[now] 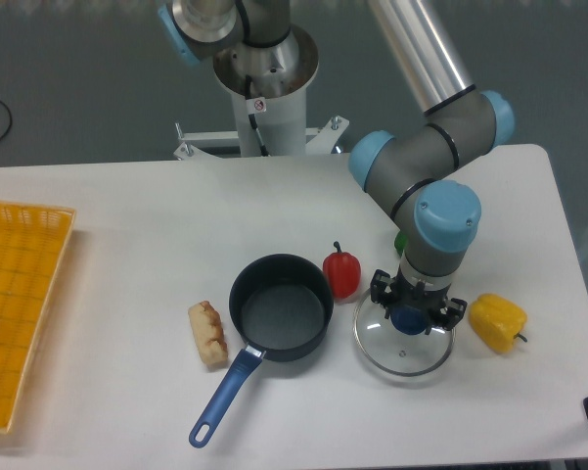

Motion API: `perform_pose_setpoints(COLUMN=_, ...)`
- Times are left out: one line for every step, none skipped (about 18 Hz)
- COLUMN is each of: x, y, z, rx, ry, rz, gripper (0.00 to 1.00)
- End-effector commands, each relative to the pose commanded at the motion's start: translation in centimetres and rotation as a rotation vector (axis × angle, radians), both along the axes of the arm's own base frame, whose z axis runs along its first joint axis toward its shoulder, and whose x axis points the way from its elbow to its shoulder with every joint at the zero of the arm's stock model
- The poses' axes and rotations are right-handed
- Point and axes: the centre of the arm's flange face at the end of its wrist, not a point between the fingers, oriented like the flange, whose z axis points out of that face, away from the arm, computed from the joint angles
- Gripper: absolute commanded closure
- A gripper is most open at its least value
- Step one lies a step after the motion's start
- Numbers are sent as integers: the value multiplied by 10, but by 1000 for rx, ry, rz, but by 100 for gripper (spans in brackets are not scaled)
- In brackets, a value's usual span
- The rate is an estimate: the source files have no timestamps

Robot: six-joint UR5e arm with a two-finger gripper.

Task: Place the lid on the table

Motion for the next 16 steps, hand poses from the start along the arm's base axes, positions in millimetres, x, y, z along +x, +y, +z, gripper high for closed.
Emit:
perform_pose_setpoints(x=0, y=0, z=0, rx=0, ry=0, rz=3, gripper=45)
perform_pose_setpoints(x=0, y=0, z=1, rx=0, ry=0, rz=5, gripper=45)
perform_pose_setpoints(x=0, y=0, z=-1, rx=-1, ry=-3, rz=5, gripper=45)
perform_pose_setpoints(x=1, y=1, z=-1, rx=-3, ry=-2, rz=5, gripper=44)
perform_pose_setpoints(x=1, y=1, z=-2, rx=-3, ry=-4, rz=5, gripper=44)
perform_pose_setpoints(x=0, y=1, z=-2, rx=-3, ry=-3, rz=8, gripper=44)
perform_pose_setpoints(x=1, y=1, z=-2, rx=-3, ry=-4, rz=8, gripper=44)
perform_pose_setpoints(x=1, y=2, z=-3, rx=-4, ry=-5, rz=6, gripper=44)
perform_pose_setpoints(x=1, y=2, z=-5, rx=-5, ry=-7, rz=8, gripper=44)
perform_pose_setpoints(x=2, y=4, z=-6, rx=-5, ry=-7, rz=3, gripper=44)
perform_pose_setpoints(x=3, y=5, z=-8, rx=-9, ry=-10, rz=2, gripper=44)
perform_pose_setpoints(x=4, y=6, z=-9, rx=-9, ry=-11, rz=0, gripper=44)
perform_pose_setpoints(x=4, y=6, z=-10, rx=-10, ry=-13, rz=-1, gripper=44)
perform_pose_setpoints(x=4, y=6, z=-10, rx=-10, ry=-13, rz=0, gripper=43)
perform_pose_setpoints(x=4, y=6, z=-10, rx=-10, ry=-13, rz=-1, gripper=43)
perform_pose_setpoints(x=4, y=6, z=-10, rx=-10, ry=-13, rz=-1, gripper=43)
